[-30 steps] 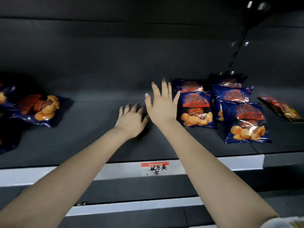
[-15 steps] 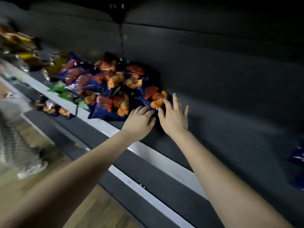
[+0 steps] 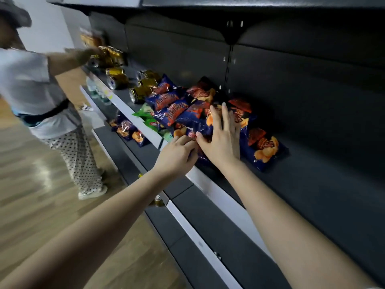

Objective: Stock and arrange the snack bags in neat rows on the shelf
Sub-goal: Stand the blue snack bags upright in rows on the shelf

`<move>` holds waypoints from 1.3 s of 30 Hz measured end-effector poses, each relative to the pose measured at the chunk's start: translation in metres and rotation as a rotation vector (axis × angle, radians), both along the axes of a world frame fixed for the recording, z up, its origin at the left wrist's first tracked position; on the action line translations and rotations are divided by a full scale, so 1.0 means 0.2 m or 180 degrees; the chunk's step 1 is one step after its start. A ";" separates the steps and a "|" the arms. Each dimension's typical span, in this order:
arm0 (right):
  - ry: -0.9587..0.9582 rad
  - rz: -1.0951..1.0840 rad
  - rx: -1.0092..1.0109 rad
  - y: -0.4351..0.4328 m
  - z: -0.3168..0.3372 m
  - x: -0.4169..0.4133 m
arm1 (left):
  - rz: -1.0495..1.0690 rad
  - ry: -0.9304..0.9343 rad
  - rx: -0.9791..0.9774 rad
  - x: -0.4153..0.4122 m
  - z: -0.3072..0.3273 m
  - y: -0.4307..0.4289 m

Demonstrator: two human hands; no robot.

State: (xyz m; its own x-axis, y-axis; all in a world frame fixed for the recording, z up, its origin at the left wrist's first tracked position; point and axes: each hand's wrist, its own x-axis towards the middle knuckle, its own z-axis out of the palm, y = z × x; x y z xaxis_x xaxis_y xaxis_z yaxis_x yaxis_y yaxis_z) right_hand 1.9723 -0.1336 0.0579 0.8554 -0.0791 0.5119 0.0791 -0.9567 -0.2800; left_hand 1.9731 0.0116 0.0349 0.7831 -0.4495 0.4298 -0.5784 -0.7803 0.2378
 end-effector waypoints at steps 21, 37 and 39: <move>0.0715 -0.0331 -0.0544 0.10 -0.09 0.27 | -0.0046 0.0604 -0.0088 0.20 -0.07 0.09; 0.0199 -0.0516 0.0056 0.07 -0.12 0.23 | -0.0343 0.0463 -0.0486 0.30 -0.21 0.02; -0.0225 -0.0445 0.0326 0.06 -0.13 0.19 | -0.0290 0.0384 -0.0365 0.30 -0.20 0.02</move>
State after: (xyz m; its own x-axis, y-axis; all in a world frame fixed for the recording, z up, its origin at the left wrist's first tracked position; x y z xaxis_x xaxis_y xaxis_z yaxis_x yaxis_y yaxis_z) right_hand 2.0111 -0.1208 0.0323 0.7946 -0.2493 0.5536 -0.0296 -0.9266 -0.3749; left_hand 2.0325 0.0156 -0.0046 0.7903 -0.4745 0.3876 -0.6074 -0.6898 0.3941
